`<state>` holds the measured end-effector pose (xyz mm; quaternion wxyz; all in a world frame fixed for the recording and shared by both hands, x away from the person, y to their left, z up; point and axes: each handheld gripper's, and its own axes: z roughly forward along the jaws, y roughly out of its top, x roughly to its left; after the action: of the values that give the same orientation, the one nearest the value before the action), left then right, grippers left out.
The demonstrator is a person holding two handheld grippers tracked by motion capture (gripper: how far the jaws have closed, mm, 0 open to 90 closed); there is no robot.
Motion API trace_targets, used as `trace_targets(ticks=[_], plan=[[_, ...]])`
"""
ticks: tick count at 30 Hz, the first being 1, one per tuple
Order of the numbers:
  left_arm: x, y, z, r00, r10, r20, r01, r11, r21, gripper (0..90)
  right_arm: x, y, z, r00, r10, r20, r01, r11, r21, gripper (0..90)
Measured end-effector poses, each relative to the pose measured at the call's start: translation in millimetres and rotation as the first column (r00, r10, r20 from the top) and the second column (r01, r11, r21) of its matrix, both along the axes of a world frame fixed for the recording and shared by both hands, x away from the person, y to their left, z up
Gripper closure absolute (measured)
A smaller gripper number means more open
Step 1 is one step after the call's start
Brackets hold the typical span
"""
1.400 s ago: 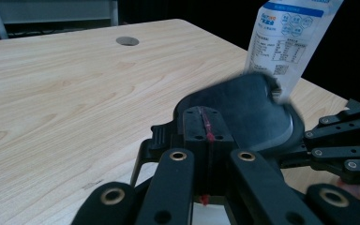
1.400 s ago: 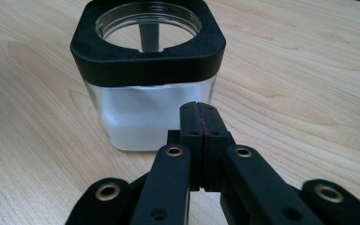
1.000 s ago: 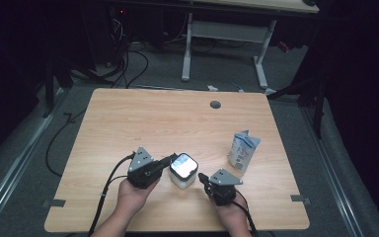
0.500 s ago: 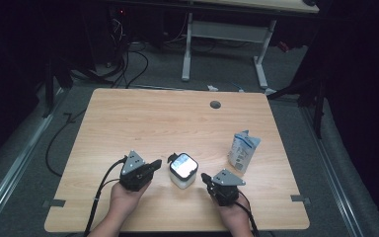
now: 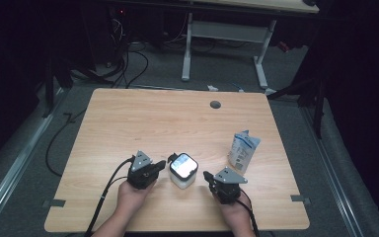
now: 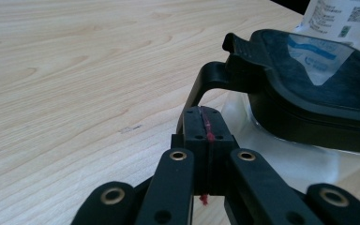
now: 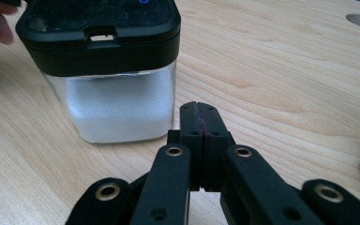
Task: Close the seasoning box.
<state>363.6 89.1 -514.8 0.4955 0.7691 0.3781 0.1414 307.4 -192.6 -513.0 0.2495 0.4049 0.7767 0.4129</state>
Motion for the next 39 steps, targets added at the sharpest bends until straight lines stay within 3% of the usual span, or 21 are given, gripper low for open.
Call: trace_targets(ticks=[13,16,29,34,39], plan=[[9.1,-8.3,-5.3,1.0000,-0.004,-0.008,0.004,0.9999,-0.011,90.0,-1.0,-0.7,-0.5,1.0000,-0.001,0.003,0.001,1.000,-0.001,90.0],[12.9,-9.9,-5.2,0.9999,-0.013,-0.009,0.013,0.9999,0.004,90.0,-1.1,-0.1,-0.3,1.0000,-0.001,0.002,0.001,1.000,-0.001,90.0],[43.3,-31.9,0.6,0.9974,-0.070,0.015,0.070,0.9972,0.026,90.0,-1.1,2.2,-0.8,1.0000,-0.002,0.000,0.002,1.000,-0.003,90.0],[41.4,-17.1,4.3,0.9984,-0.049,0.030,0.048,0.9985,0.025,89.9,0.1,4.7,-1.4,1.0000,-0.001,-0.002,0.001,1.000,-0.005,90.0],[19.7,32.0,8.0,0.9978,0.023,0.061,-0.026,0.9989,0.039,82.3,3.9,6.9,-0.8,0.9999,-0.014,0.008,0.014,1.000,-0.016,90.0]])
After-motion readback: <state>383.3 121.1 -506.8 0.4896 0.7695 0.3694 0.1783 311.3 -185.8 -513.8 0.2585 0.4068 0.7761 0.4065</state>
